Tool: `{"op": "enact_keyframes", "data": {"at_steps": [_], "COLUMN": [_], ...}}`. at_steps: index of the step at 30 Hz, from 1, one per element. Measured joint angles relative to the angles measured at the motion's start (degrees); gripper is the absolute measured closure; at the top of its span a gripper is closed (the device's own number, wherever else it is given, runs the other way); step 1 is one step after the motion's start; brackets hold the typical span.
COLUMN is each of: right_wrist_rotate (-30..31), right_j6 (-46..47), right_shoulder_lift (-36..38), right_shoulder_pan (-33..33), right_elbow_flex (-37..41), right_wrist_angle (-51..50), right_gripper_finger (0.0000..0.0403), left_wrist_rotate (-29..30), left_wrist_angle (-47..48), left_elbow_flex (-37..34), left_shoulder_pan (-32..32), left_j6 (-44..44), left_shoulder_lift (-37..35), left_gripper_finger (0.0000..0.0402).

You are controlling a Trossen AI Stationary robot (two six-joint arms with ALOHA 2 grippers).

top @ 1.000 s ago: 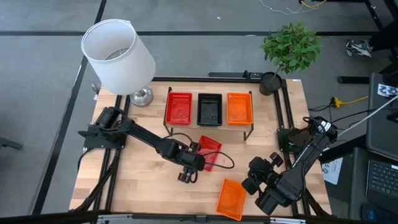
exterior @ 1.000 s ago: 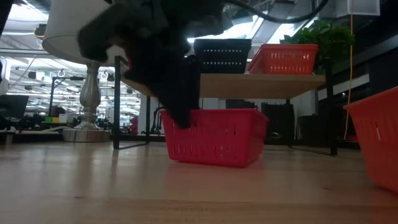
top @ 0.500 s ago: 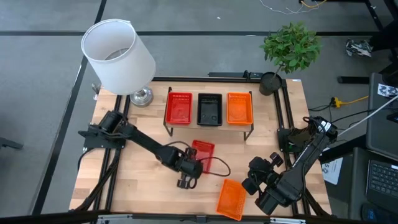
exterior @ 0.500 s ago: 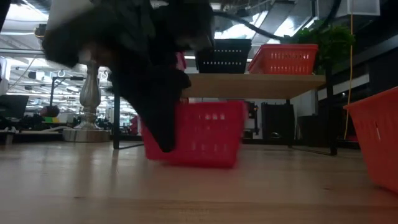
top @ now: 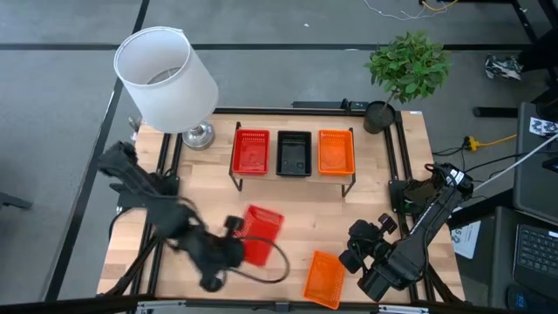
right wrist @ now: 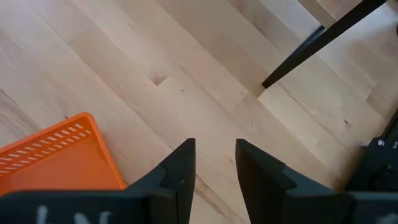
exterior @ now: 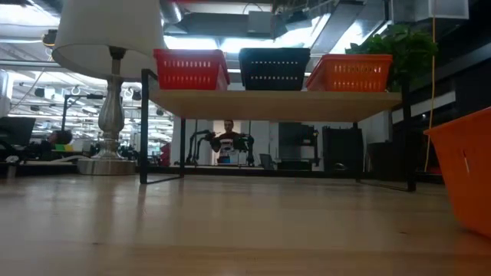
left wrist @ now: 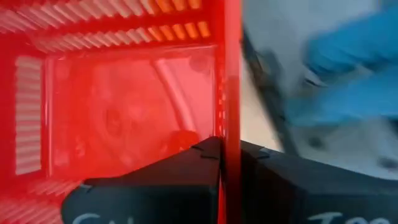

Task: Stack baskets on shelf by color
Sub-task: Stack the red bin on top of the red bin

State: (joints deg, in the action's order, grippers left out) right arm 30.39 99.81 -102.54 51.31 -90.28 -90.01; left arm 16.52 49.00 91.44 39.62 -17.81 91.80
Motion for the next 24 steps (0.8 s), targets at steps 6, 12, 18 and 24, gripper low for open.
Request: {"op": "enact_keyframes", "data": {"at_steps": [6,12,18,24], "right_wrist_rotate": [0.00,0.00,-0.02,-0.02], "right_j6": [0.12,0.17,0.20,0.22], "right_shoulder_lift": [0.00,0.00,0.00,0.00], "right_shoulder_pan": [0.00,0.00,-0.04,-0.02], "right_elbow_flex": [0.00,0.00,0.00,0.00], "right_wrist_angle": [0.07,0.10,0.22,0.49], "right_gripper_finger": [0.0289,0.0289,0.0289,0.0289], "left_wrist_rotate": [21.46,19.75,2.74,-5.30], "left_wrist_angle": [8.53,19.87,15.94,20.67], "left_elbow_flex": [2.10,2.17,2.14,2.10], "left_shoulder_pan": [-0.96,-16.99,-33.57,-42.06], "left_j6": [7.88,8.27,18.52,19.88], "left_shoulder_lift": [-9.91,-16.00,-12.72,-8.24], "left_gripper_finger": [0.0401,0.0401,0.0401,0.0401]}}
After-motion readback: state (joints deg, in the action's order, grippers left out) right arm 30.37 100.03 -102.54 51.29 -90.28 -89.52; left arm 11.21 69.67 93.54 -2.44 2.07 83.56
